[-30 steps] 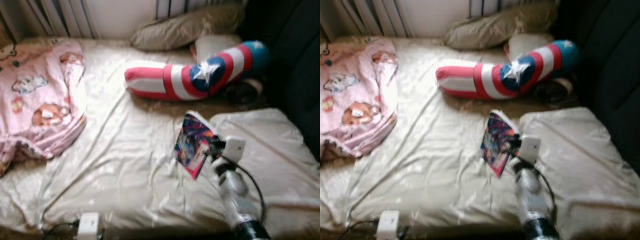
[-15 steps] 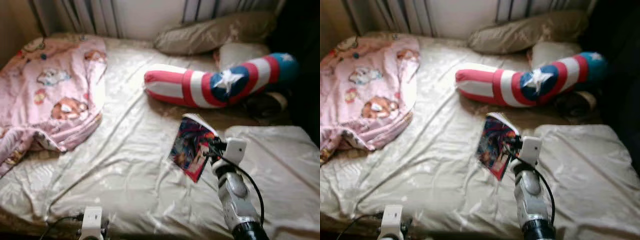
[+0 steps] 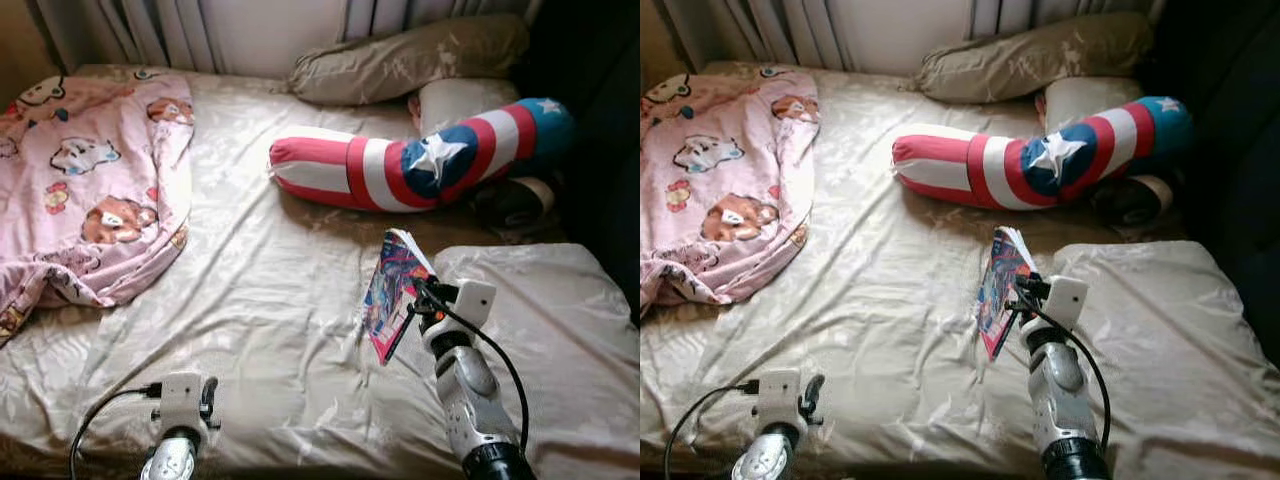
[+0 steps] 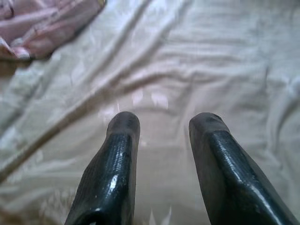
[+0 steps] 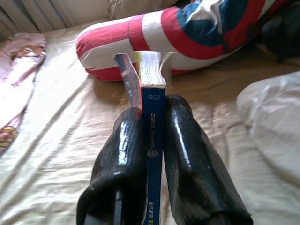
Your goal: Clean up the room
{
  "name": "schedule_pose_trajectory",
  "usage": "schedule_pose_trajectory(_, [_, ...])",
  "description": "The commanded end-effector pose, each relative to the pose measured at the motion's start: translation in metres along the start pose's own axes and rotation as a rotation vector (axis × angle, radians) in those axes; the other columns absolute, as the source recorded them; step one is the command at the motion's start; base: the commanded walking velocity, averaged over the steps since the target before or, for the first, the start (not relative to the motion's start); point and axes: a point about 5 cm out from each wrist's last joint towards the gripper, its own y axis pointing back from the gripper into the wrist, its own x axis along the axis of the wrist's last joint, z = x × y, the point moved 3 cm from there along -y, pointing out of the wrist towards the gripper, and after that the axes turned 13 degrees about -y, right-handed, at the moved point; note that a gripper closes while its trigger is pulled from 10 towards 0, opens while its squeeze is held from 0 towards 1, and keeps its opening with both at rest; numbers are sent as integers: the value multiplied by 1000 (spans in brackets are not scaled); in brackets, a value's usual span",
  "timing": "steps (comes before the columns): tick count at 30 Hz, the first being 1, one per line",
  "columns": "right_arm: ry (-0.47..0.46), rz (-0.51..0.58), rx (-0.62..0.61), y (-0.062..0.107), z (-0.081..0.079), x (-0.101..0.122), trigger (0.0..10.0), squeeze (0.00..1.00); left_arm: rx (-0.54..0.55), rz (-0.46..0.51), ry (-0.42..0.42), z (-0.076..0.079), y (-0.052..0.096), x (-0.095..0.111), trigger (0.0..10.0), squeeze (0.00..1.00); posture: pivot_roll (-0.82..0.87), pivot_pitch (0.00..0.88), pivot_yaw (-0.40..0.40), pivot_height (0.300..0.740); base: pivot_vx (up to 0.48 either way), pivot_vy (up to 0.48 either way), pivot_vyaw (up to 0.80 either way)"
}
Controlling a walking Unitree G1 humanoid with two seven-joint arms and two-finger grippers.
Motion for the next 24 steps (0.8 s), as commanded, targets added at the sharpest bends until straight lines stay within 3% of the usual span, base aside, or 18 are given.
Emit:
schedule_pose_trajectory(1, [-32, 22, 49, 1, -7, 6, 10000, 0, 18, 23, 17, -4, 2, 2, 10000, 0, 112, 162, -96, 740, 0, 0, 0])
schedule_pose_trajectory(10, [-34, 4, 47, 0, -7, 4, 10000, 0, 12, 45, 15, -2, 1, 7, 10000, 0, 107, 142, -92, 740, 0, 0, 0])
schedule_pose_trajectory(17, [-36, -13, 64, 2, -10, 0, 10000, 0, -21, 51, 10, 8, 2, 9, 10000, 0, 105, 132, -86, 695, 0, 0, 0])
schedule_pose_trajectory(24, [-51, 3, 60, 4, -9, 1, 10000, 0, -28, 54, 9, 9, 2, 10, 10000, 0, 107, 146, -85, 687, 0, 0, 0])
